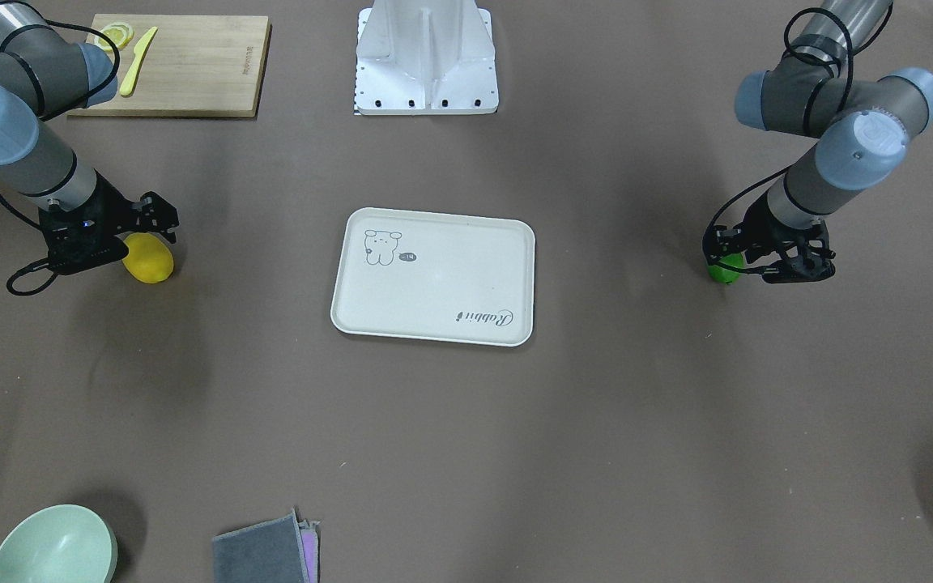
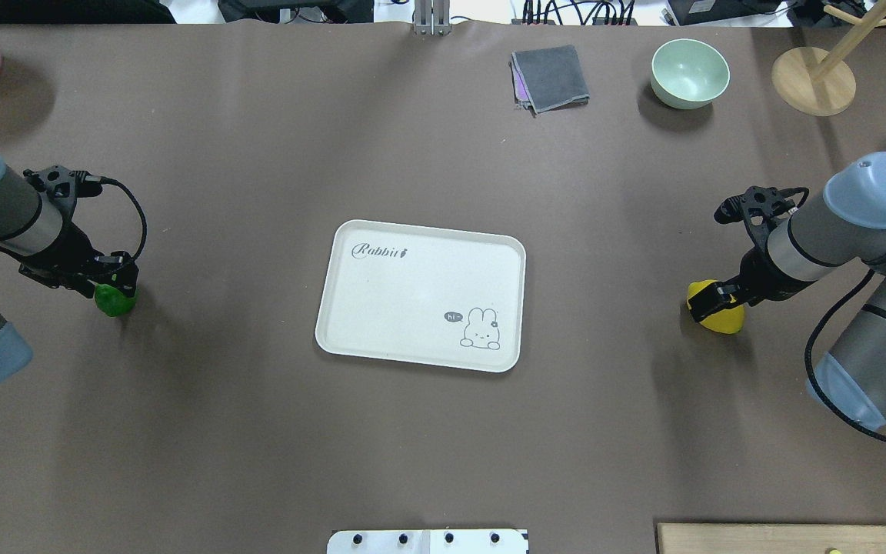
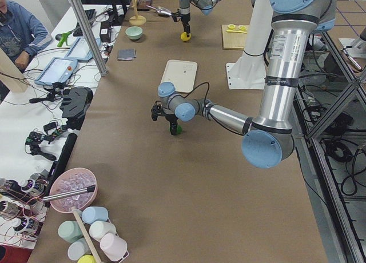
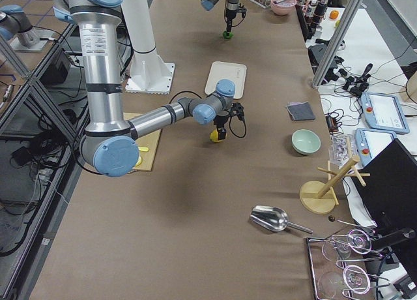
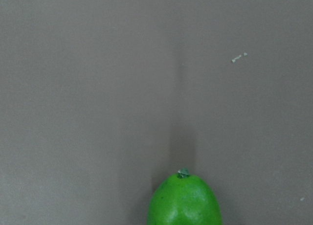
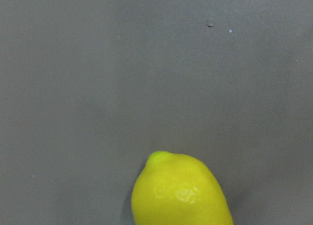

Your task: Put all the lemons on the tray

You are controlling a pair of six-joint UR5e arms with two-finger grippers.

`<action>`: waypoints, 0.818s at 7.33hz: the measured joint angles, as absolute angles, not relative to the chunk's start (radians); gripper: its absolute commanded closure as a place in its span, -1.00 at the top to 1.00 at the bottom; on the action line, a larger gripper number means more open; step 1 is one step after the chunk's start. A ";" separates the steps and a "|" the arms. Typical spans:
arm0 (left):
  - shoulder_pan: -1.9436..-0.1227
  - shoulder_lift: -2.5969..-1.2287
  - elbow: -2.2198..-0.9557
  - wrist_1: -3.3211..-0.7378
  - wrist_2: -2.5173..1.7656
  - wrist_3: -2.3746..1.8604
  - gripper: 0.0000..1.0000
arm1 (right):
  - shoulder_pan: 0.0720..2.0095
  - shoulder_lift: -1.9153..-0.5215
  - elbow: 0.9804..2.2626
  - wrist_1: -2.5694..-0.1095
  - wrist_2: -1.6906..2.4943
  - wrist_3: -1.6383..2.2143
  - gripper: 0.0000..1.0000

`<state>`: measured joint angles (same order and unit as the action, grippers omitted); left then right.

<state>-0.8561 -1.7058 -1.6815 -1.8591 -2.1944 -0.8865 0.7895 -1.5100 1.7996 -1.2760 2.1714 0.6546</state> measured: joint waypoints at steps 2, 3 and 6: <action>-0.858 -1.704 -1.695 -1.854 -2.203 -0.887 -1.00 | 0.778 -1.516 1.787 -1.277 2.157 0.640 1.00; -0.862 -1.701 -1.716 -1.844 -2.215 -0.884 -1.00 | 0.772 -1.513 1.781 -1.277 2.152 0.638 1.00; -0.961 -1.703 -1.803 -1.713 -2.300 -0.814 -1.00 | 0.766 -1.499 1.771 -1.275 2.149 0.638 0.81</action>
<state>-0.9605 -1.7030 -1.8035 -1.7134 -2.2995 -0.8142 0.7656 -1.4991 1.7707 -1.2750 2.1486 0.6380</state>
